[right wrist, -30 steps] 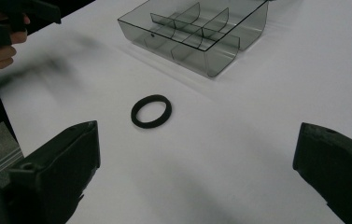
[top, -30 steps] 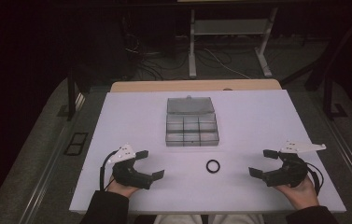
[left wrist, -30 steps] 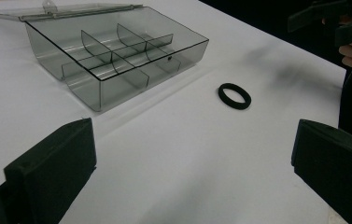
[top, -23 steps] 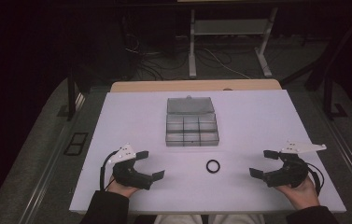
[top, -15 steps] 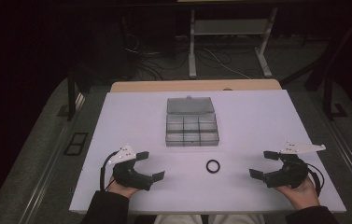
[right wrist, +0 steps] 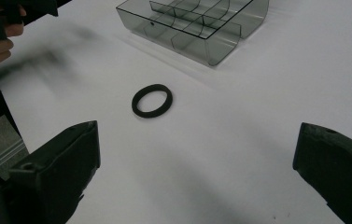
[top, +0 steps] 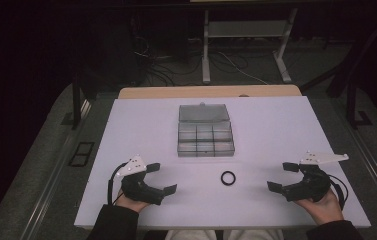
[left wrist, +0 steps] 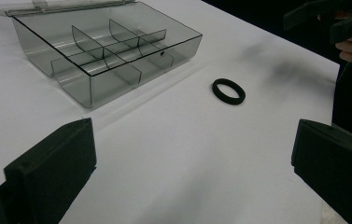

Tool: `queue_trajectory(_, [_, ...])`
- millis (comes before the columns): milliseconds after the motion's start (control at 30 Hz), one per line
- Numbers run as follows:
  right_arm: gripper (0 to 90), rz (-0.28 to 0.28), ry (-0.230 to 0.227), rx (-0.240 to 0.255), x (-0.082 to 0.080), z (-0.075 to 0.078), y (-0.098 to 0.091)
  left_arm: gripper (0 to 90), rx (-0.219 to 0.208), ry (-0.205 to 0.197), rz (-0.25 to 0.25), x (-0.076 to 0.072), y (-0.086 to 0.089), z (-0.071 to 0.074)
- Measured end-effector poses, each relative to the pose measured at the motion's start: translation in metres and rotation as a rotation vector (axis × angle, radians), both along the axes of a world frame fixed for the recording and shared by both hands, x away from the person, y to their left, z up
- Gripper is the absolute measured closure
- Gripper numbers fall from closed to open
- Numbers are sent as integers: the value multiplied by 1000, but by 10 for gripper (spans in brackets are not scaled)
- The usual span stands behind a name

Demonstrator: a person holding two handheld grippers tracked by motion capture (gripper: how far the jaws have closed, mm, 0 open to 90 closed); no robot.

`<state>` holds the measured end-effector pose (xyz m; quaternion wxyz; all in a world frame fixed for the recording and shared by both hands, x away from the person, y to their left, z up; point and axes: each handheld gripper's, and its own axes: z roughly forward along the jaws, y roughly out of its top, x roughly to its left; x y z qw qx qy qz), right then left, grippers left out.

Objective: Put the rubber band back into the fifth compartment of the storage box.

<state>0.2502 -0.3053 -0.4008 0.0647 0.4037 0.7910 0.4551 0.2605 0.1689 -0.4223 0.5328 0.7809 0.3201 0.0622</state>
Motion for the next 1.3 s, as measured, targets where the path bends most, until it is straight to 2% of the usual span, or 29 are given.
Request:
queue_trajectory(667, [3, 67, 3, -45, 11, 16, 13, 0, 7, 9, 11, 0, -1, -2])
queue_trajectory(967, [4, 93, 25, -53, 18, 22, 19, 0, 6, 7, 10, 0, -1, -2])
queue_trajectory(1300, [3, 129, 28, -79, 28, 30, 30, 0, 8, 7, 9, 0, -1, -2])
